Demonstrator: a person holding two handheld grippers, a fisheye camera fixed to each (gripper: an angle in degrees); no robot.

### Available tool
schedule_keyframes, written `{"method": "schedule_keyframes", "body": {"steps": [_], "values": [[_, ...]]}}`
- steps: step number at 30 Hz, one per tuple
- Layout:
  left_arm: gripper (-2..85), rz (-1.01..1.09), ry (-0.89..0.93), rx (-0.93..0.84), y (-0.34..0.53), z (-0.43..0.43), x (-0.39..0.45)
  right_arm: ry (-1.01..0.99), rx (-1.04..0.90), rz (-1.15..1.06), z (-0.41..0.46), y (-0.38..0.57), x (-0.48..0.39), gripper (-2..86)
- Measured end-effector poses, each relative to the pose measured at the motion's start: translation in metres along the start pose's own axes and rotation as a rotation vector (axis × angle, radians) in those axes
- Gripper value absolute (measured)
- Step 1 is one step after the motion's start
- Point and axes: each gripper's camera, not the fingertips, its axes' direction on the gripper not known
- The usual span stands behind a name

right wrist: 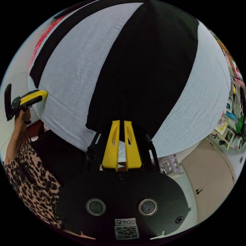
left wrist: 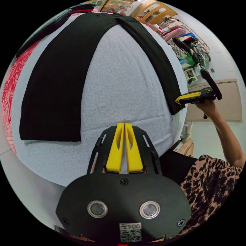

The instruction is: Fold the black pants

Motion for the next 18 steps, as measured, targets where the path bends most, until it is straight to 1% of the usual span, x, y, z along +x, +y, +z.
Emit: {"method": "schedule_keyframes", "body": {"steps": [3,8,12,14,16,18], "values": [[0.1,-0.008,0.040,-0.001,0.002,-0.002,-0.008,0.028,-0.022,-0.031,-0.001,-0.008,-0.007,3.9],[0.2,0.014,0.065,-0.008,0.003,-0.006,-0.015,0.060,-0.058,-0.005,-0.002,-0.019,-0.015,3.9],[0.2,0.036,0.084,-0.022,0.001,-0.009,-0.020,0.032,-0.045,0.039,-0.002,-0.021,-0.012,3.9],[0.2,0.047,0.088,-0.026,0.001,-0.010,-0.021,0.026,-0.029,0.026,-0.002,-0.019,-0.012,3.9],[0.2,0.057,0.096,-0.027,0.000,-0.012,-0.024,0.006,-0.021,0.075,-0.002,-0.019,-0.010,3.9],[0.2,0.062,0.103,-0.032,-0.001,-0.013,-0.025,0.011,-0.015,0.059,-0.001,-0.019,-0.011,4.0]]}}
